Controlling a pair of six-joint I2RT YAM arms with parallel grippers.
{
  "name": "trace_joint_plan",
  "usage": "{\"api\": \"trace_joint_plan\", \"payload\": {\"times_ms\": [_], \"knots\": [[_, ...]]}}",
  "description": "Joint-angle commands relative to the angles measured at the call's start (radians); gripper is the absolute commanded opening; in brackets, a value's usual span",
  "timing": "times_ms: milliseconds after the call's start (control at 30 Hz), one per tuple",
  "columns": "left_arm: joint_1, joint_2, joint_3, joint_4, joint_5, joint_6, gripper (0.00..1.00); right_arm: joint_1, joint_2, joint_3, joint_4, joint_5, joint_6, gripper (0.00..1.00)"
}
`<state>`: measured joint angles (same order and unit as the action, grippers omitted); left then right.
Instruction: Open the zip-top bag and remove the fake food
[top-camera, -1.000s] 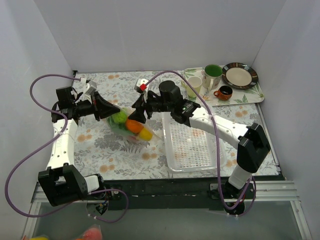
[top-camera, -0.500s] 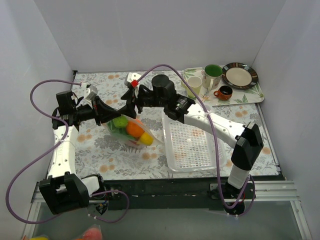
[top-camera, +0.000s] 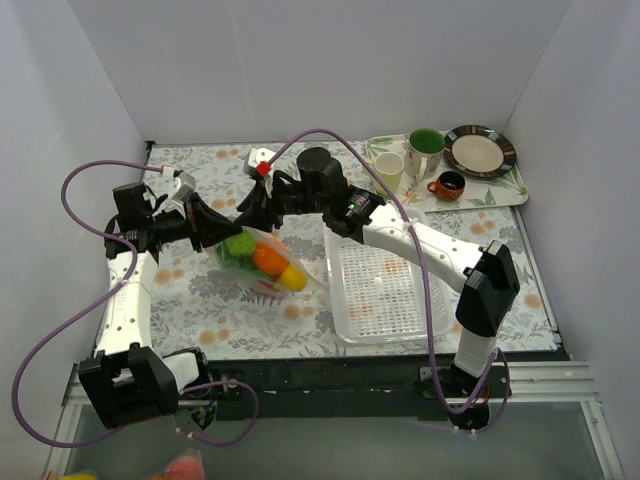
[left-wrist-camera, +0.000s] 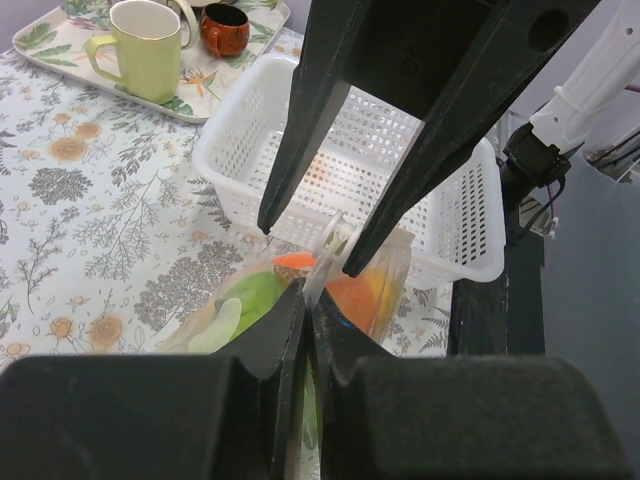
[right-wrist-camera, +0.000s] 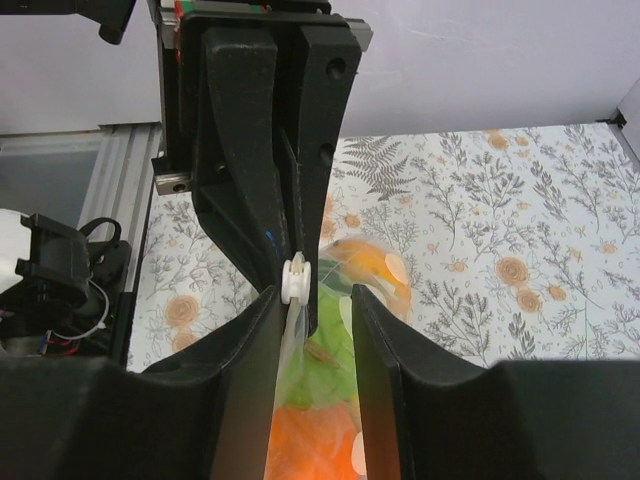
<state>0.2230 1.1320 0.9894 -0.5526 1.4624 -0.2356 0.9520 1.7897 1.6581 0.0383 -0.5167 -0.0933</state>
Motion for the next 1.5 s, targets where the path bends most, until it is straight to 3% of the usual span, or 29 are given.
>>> {"api": "trace_joint_plan", "payload": {"times_ms": [0,167,467,700,833,867,900,1000,1133,1267,1467], "knots": [[0.003,-0.014,-0.005,0.008,0.265,0.015,0.03,0.004,0.000,0.052,0.005,-0.022,0.000,0.40],[0.001,-0.009,-0.001,0.006,0.266,0.018,0.04,0.007,0.011,0.077,-0.018,-0.031,-0.002,0.39],[0.003,-0.006,0.003,0.002,0.266,0.021,0.04,0.008,0.034,0.120,-0.037,-0.042,0.000,0.22],[0.001,-0.005,0.005,-0.003,0.257,0.028,0.05,0.010,0.050,0.124,-0.071,-0.040,0.007,0.16],[0.003,0.000,0.012,-0.004,0.253,0.033,0.05,0.010,0.048,0.121,-0.078,-0.037,0.010,0.18],[0.001,0.000,0.012,-0.004,0.253,0.035,0.05,0.010,0.045,0.121,-0.080,-0.039,0.012,0.23],[0.003,0.002,0.012,-0.007,0.254,0.036,0.05,0.008,0.045,0.121,-0.083,-0.037,0.012,0.38],[0.003,0.006,0.012,-0.010,0.251,0.042,0.05,0.010,0.036,0.115,-0.090,-0.040,0.015,0.44],[0.003,0.009,0.015,-0.021,0.251,0.048,0.05,0.010,0.011,0.077,-0.071,-0.052,0.023,0.43],[0.003,0.012,0.022,-0.029,0.250,0.051,0.05,0.010,-0.006,0.049,-0.051,-0.043,0.023,0.31],[0.003,0.011,0.018,-0.041,0.246,0.062,0.05,0.010,-0.010,0.052,-0.048,-0.040,0.026,0.29]]}}
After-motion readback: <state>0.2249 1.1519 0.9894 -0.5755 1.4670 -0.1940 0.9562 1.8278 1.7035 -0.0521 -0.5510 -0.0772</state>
